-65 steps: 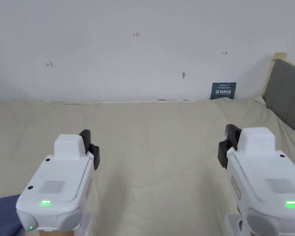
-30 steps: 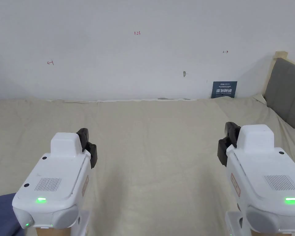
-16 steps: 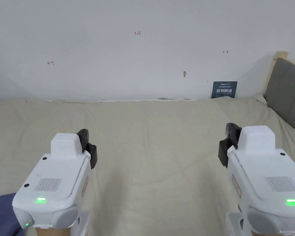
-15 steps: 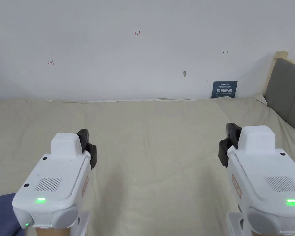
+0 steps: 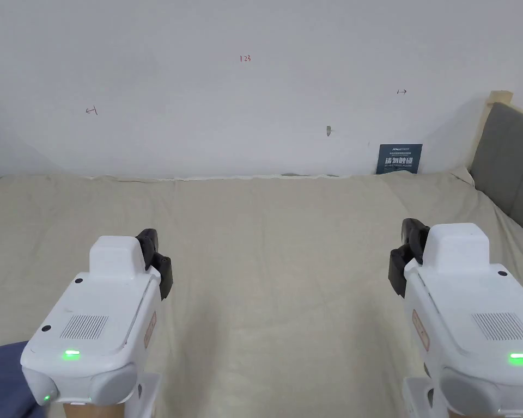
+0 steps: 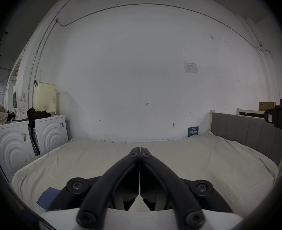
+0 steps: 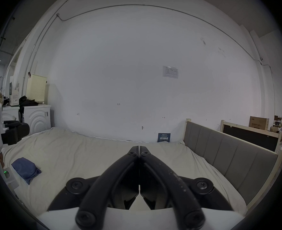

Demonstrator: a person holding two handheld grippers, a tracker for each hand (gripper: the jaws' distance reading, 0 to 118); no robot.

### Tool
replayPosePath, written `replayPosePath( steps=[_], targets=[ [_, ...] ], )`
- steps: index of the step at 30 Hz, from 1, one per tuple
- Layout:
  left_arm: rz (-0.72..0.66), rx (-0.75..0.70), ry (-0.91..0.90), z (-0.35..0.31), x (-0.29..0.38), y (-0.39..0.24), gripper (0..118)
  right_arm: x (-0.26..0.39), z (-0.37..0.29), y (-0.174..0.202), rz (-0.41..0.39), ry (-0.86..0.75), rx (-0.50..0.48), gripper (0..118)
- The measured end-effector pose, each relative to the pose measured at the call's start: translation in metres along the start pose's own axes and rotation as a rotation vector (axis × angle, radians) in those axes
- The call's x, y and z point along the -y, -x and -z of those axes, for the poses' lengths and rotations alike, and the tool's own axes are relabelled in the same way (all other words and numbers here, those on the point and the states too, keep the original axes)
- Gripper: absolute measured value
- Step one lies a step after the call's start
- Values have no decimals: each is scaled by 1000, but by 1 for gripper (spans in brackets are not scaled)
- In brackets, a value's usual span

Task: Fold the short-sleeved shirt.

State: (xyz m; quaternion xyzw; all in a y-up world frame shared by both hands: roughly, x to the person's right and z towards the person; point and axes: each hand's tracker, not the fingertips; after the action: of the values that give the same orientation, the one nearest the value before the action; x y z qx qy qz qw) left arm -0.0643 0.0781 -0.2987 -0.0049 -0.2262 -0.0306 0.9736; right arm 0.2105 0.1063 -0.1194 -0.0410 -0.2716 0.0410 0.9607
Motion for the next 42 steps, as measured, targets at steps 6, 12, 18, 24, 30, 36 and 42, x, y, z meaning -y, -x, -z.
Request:
replayPosePath(
  steps=[6,12,18,24,30,36,42],
  targets=[
    [-18,7,10,2,0,1,15,0,0,0,-2,2,5,12],
    [-49,8,10,4,-1,5,111,0,1,-2,6,9,-12,89],
    [-49,-4,-16,0,-3,5,118,1,-2,0,11,-11,5,118],
    [-58,-11,-20,-1,-4,8,118,1,-2,0,4,-14,19,118],
    [-51,-14,-22,-2,-4,8,118,1,-2,-1,10,-15,20,118],
    [-46,-18,-18,-2,-3,6,118,1,-3,-2,9,-15,19,118],
    [-31,-13,-22,-3,-1,4,118,2,-3,-2,12,-16,17,118]
  ],
)
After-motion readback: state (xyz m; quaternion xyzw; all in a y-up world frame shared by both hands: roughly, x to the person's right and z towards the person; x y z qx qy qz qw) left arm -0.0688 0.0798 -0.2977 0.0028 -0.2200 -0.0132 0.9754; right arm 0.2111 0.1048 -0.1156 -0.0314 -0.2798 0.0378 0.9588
